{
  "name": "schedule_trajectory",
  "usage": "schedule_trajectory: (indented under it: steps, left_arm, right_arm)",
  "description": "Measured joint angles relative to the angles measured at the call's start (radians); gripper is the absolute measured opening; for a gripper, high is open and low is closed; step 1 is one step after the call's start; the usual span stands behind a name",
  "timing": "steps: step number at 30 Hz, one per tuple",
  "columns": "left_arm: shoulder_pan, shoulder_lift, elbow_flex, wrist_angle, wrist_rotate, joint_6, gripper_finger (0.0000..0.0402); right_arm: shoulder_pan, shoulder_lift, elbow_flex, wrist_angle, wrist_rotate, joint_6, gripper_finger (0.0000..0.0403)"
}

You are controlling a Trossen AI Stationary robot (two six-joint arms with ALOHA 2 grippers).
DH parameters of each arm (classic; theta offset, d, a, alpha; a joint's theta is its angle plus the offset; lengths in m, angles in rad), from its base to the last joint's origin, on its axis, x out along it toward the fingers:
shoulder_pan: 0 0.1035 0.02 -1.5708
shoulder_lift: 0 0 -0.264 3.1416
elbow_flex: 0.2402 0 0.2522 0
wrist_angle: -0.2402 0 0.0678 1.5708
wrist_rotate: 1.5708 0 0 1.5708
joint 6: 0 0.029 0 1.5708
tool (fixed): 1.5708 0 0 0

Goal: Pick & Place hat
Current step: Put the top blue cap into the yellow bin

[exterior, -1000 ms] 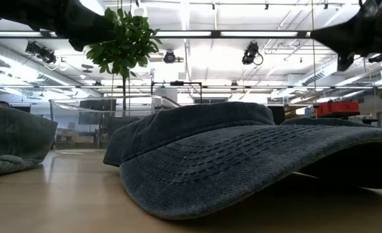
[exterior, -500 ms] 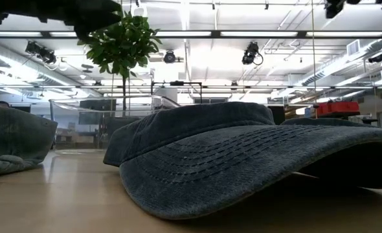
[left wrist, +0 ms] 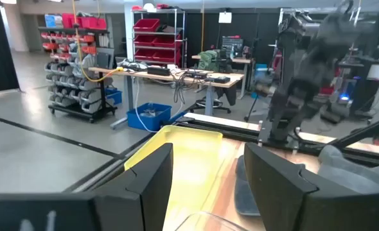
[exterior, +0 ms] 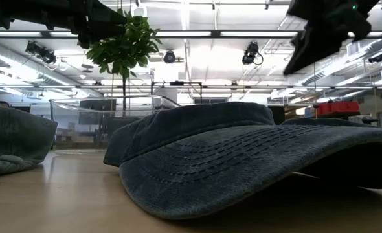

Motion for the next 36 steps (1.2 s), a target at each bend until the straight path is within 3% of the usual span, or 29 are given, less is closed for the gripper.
schedule_trajectory:
  steps: [3, 5, 11, 16, 21, 26, 32, 36]
  left_arm:
    - [-0.003, 0.000, 0.000, -0.003, 0.001, -0.001, 0.0197]
    - [-0.003, 0.000, 0.000, -0.003, 0.002, -0.012, 0.0197]
    - [-0.003, 0.000, 0.000, -0.002, 0.004, -0.100, 0.0197]
    - [-0.004, 0.000, 0.000, -0.004, 0.011, -0.100, 0.0197]
    - [-0.004, 0.000, 0.000, -0.013, 0.012, -0.100, 0.0197]
    - [-0.003, 0.000, -0.001, -0.038, 0.012, -0.099, 0.0197]
    - [-0.003, -0.001, -0.001, -0.074, 0.012, -0.099, 0.0197]
    - [-0.003, -0.001, -0.001, -0.093, 0.013, -0.099, 0.0197]
  right_arm:
    - [-0.033, 0.096, -0.008, -0.008, -0.160, -0.006, 0.0135]
    - [-0.046, 0.153, -0.011, -0.011, -0.200, -0.033, 0.0151]
    - [-0.100, 0.288, -0.011, -0.004, -0.173, -0.161, 0.0180]
    - [-0.162, 0.383, -0.011, 0.061, -0.058, -0.285, 0.0183]
    - [-0.215, 0.461, -0.011, 0.151, -0.112, -0.345, 0.0181]
    - [-0.225, 0.534, -0.010, 0.210, -0.219, -0.335, 0.0141]
    - [-0.200, 0.535, -0.010, 0.203, -0.282, -0.313, 0.0021]
    - [-0.183, 0.509, -0.006, 0.191, -0.335, -0.262, 0.0015]
